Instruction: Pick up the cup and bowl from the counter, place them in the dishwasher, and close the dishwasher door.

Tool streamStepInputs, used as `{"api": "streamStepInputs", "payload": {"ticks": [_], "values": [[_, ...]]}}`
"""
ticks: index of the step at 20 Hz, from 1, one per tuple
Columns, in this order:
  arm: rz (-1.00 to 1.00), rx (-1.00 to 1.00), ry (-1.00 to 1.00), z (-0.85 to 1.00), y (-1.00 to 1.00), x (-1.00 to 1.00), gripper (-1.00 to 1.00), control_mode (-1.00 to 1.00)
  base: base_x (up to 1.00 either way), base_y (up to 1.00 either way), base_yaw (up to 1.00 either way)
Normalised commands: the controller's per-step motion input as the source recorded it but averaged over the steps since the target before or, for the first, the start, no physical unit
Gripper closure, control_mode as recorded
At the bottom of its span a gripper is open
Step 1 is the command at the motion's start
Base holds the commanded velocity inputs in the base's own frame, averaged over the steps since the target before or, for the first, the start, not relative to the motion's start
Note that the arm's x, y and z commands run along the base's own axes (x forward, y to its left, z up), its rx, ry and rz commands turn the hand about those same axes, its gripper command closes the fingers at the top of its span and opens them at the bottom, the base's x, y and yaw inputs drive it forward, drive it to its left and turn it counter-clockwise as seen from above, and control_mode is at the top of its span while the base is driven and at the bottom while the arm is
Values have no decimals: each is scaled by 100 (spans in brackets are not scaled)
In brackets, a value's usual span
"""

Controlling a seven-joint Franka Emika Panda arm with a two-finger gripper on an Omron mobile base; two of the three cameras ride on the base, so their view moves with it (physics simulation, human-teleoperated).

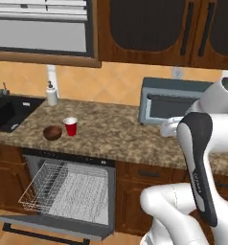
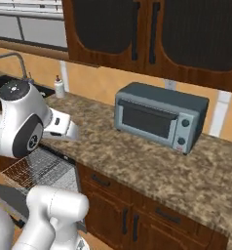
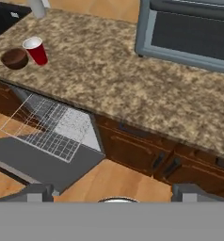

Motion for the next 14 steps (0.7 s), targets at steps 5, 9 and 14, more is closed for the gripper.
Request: {"api": "streamStepInputs", "payload": {"ticks": [5, 9, 14], "values": [[0, 0, 0, 0, 0, 0, -100, 100, 0, -37, 88], [0, 0, 0, 0, 0, 0, -100, 100, 0, -60, 77], [0, 0, 0, 0, 0, 0, -100, 100, 10, -28, 65]]}}
